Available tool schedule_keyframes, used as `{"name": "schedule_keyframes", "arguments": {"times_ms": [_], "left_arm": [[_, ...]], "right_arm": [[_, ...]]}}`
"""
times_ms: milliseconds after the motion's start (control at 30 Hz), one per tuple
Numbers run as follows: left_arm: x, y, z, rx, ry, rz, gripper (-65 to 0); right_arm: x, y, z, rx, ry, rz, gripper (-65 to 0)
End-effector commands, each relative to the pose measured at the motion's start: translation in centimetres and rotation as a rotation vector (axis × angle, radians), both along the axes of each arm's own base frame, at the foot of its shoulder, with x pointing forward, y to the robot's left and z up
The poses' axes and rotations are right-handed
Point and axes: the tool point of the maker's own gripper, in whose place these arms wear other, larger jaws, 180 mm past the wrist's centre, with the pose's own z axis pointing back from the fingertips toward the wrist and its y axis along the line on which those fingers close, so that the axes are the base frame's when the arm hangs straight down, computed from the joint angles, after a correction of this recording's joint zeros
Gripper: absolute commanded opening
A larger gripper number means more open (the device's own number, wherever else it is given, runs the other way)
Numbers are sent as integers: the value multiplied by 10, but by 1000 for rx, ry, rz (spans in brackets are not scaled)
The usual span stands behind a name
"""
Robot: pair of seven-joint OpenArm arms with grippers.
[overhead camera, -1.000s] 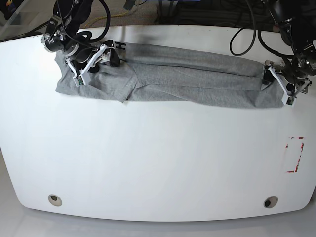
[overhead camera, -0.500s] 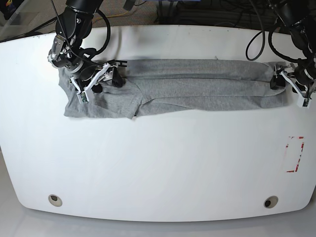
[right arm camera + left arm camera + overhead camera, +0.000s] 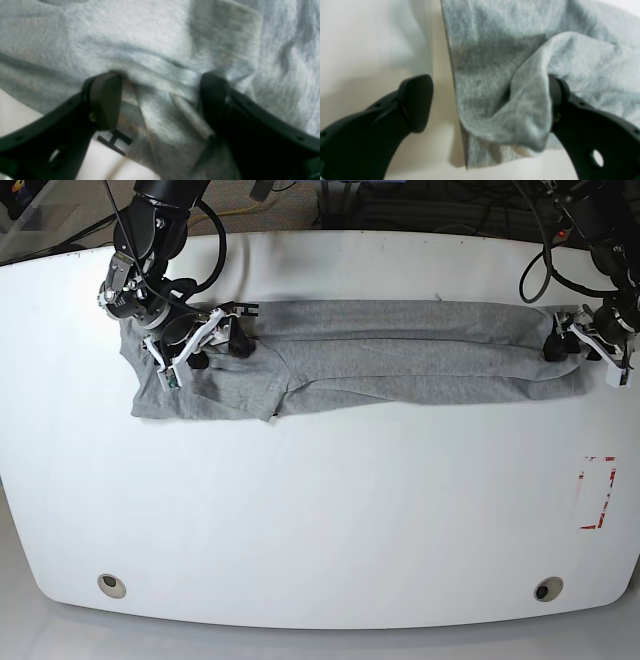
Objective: Fold the T-shirt properly
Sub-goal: 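Move the left gripper to the strip middle and grasp it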
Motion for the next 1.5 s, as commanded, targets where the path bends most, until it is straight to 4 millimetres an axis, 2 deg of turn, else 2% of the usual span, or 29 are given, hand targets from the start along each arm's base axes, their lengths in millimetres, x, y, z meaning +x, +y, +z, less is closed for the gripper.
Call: {"name": "schedule_keyframes", "arguments": {"times_ms": [0, 67, 133, 167, 267, 300, 367, 467, 633, 733, 833, 933, 1067, 1233, 1333, 1467], "left_arm": [[-14, 0, -13, 9, 87, -12, -115], [-14, -6, -15, -4, 86, -12, -150], [-14, -10, -18, -11, 87, -13, -250], [-15, -10, -18, -9, 88, -13, -358], [-14, -11, -18, -10, 88, -15, -628], [-14, -12, -18, -8, 90, -21, -650], [-12, -18, -18, 1, 93, -52, -650], [-3, -23, -2, 53, 53, -103, -650], [4, -41, 44, 221, -43, -233, -650], [14, -81, 68, 330, -102, -397, -650], [17, -124, 79, 366, -150, -540, -650], [15, -165, 71, 329, -158, -637, -650], [29, -204, 70, 344, -181, -725, -650], [41, -240, 62, 385, -162, -768, -650], [48, -253, 54, 386, -145, -760, -650], [47, -282, 46, 361, -135, -807, -650]], "right_arm": [[-17, -4, -15, -45, 93, 17, -176], [-17, -4, -15, -45, 93, 17, -176], [-17, -4, -15, -45, 93, 17, -176], [-17, -4, -15, -45, 93, 17, -176], [-18, -4, -16, -43, 94, 16, -176], [-18, -4, -16, -43, 95, 16, -176], [-18, -4, -16, -43, 95, 16, -176], [-18, -3, -17, -42, 97, 16, -176], [-17, -3, -16, -41, 94, 16, -176], [-15, -3, -15, -41, 91, 16, -176], [-15, -3, -15, -41, 91, 16, -176], [-15, -3, -15, -41, 91, 16, -176], [-15, -3, -15, -41, 91, 16, -176], [-16, -3, -16, -40, 92, 16, -176], [-16, -3, -16, -40, 94, 16, -176], [-17, -3, -16, -40, 95, 16, -176]]}}
